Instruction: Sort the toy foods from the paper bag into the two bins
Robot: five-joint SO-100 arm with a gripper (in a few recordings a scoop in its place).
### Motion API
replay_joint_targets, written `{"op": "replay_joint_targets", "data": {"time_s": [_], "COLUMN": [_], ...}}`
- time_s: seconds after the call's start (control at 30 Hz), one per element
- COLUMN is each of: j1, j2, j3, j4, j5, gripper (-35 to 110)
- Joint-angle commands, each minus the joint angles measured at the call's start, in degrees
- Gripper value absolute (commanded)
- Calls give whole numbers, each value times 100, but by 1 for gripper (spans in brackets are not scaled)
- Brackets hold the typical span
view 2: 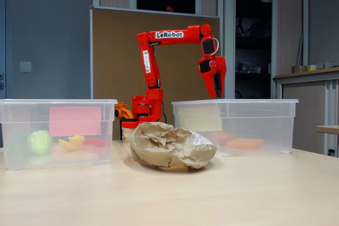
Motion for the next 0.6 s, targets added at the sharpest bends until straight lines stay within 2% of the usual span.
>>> {"op": "replay_joint_targets", "data": {"time_s": [0.0, 0.17, 0.3, 0.57], "j1": [598, 1960, 3164, 5133], "j2": [844, 2118, 2874, 3929], "j3": [272, 1151, 2057, 3990], "j4": [26, 105, -167, -2435], "j5": [-35, 105, -299, -3129], "gripper": [0, 0, 0, 0]}}
